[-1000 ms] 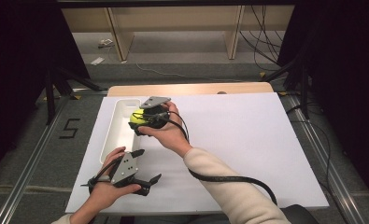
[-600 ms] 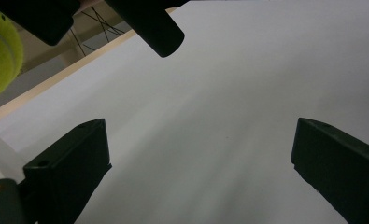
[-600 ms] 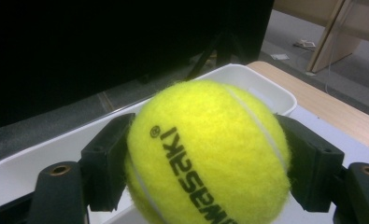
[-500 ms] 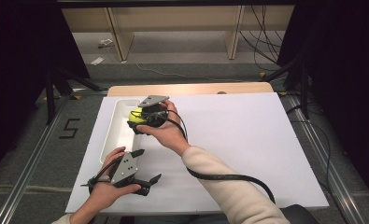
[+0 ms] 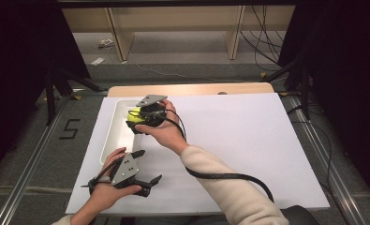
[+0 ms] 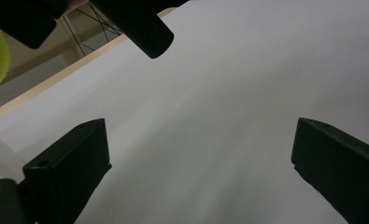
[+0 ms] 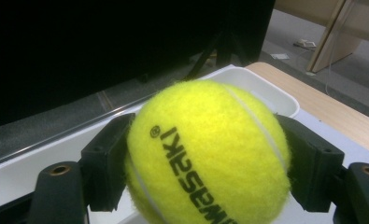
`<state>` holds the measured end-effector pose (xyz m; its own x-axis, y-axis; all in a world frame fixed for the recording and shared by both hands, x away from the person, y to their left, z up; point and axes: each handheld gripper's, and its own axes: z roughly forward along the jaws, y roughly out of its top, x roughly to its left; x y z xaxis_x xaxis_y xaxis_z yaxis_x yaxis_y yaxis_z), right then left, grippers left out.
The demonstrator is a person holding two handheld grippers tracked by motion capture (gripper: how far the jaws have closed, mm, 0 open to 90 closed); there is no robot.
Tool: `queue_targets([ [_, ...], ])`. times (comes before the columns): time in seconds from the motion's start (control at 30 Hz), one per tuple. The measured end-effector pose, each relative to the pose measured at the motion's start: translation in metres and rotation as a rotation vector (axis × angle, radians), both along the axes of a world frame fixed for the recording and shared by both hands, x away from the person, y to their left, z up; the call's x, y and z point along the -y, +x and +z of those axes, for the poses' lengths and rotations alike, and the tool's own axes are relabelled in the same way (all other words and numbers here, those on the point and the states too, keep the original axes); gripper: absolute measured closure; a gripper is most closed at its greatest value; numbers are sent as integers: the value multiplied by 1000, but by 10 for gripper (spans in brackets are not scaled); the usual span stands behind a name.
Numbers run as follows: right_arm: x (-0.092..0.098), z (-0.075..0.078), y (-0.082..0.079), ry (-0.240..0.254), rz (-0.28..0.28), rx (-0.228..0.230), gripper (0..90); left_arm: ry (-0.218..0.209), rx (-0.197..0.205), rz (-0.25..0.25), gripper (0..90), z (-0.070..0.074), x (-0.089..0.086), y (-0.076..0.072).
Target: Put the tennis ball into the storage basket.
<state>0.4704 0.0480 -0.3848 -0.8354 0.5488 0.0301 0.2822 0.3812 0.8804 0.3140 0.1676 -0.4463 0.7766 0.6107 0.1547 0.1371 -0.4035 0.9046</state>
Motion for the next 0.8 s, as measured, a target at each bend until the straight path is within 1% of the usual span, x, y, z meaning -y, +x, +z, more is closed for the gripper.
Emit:
queue_targets([
  [0.13, -3, 1, 0, 3, 2, 2, 267, 0, 0, 0, 38, 0, 0, 0],
  [0.8, -10, 1, 3, -13, 15, 0, 267, -2, 0, 0, 38, 0, 0, 0],
])
